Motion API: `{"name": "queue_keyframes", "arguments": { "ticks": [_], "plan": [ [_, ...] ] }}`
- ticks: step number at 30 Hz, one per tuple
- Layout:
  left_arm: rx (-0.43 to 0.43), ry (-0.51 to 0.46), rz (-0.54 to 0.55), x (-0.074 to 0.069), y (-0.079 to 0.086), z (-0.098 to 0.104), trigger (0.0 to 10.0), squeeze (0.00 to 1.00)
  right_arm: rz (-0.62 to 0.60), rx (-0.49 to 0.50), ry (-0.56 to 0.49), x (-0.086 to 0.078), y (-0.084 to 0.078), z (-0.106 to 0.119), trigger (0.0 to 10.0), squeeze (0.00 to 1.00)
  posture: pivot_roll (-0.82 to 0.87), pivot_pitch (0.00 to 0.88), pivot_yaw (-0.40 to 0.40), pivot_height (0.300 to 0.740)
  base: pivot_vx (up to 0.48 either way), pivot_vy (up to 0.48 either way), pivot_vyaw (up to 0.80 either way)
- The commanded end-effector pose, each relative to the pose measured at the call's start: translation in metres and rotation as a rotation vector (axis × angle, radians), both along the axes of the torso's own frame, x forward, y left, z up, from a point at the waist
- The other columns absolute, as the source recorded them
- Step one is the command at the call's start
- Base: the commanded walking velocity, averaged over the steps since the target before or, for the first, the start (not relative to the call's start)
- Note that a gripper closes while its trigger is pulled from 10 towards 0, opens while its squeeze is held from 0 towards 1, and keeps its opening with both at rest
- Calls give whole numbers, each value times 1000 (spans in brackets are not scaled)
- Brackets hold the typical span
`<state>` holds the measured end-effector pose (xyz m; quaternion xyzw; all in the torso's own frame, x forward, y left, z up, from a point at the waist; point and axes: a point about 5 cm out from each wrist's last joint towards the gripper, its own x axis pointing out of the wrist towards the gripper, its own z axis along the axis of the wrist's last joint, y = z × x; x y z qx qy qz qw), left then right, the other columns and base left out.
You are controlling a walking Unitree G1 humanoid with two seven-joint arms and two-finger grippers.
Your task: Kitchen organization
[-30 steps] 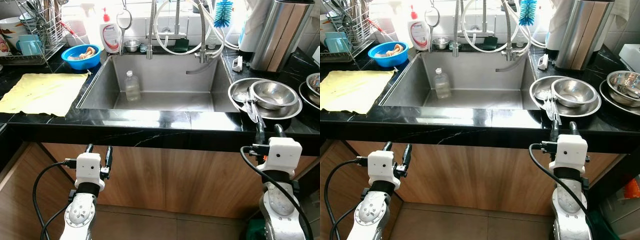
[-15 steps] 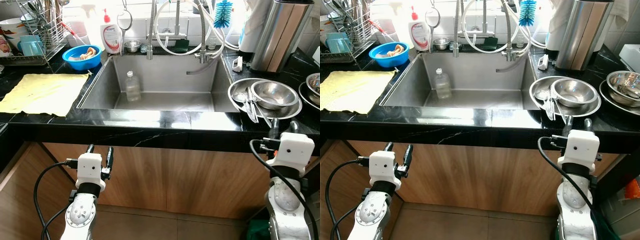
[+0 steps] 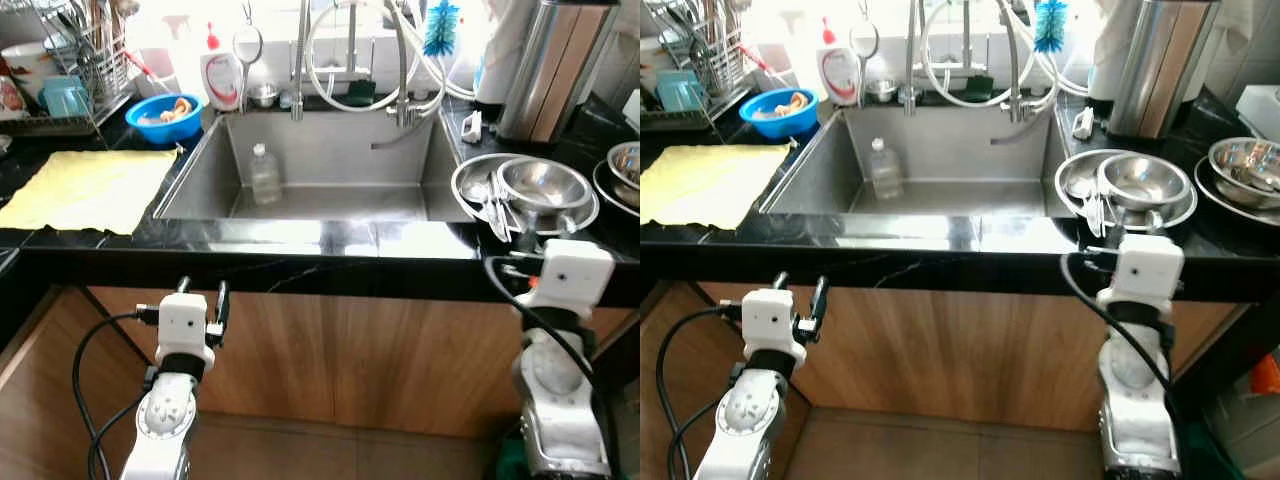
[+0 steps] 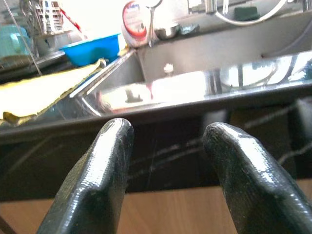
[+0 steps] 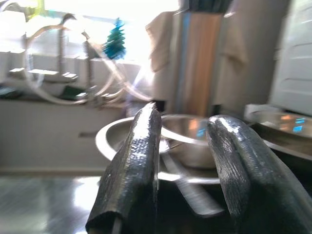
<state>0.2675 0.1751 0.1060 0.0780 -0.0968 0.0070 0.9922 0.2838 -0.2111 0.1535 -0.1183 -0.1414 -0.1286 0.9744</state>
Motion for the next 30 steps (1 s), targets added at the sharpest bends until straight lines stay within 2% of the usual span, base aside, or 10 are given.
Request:
{"name": "queue_keyframes", "arguments": {
  "ticks": [1, 6, 7, 8, 11, 12, 13, 21, 27, 30],
  "plan": [
    [9, 24, 15, 0, 5, -4, 10000, 0, 11, 11, 12, -2, 1, -5, 10000, 0, -152, 0, 99, 740, 0, 0, 0],
    [11, 29, 13, -1, 5, -6, 10000, 0, 13, 22, 15, -7, 0, -8, 10000, 0, -150, 0, 100, 740, 0, 0, 0],
    [12, 31, 12, -2, 4, -7, 10000, 0, 11, 26, 13, -8, -2, -8, 10000, 67, -150, 0, 100, 740, 0, 0, 0],
    [12, 33, 13, -2, 4, -7, 10000, 0, -4, 34, 6, -10, -4, -8, 10000, 1000, -146, 0, 100, 740, 0, 0, 0],
    [14, 37, 14, -4, 5, -8, 10000, 0, -26, 31, -2, -11, -7, -7, 10000, 1000, -145, 0, 99, 740, 0, 0, 0],
    [15, 40, 16, -5, 5, -9, 10000, 0, -25, 26, -5, -11, -7, -6, 10000, 655, -143, 0, 96, 740, 0, 0, 0],
    [16, 42, 17, -5, 6, -10, 10000, 0, -24, 18, -9, -10, -6, -4, 10000, 0, -143, 0, 96, 740, 0, 0, 0],
    [15, 46, 24, -7, 6, -11, 10000, 0, -18, 41, -45, -12, -6, 3, 10000, 0, -140, 0, 92, 740, 0, 0, 0],
    [-8, 55, 42, -10, 7, -13, 10000, 0, -7, 150, 36, -14, -8, -14, 10000, 0, -141, 0, 86, 740, 0, 0, 0],
    [-2, 56, 40, -10, 7, -14, 10000, 0, -13, 131, 28, -14, -9, -12, 10000, 0, -141, 0, 85, 740, 0, 0, 0]
  ]
}}
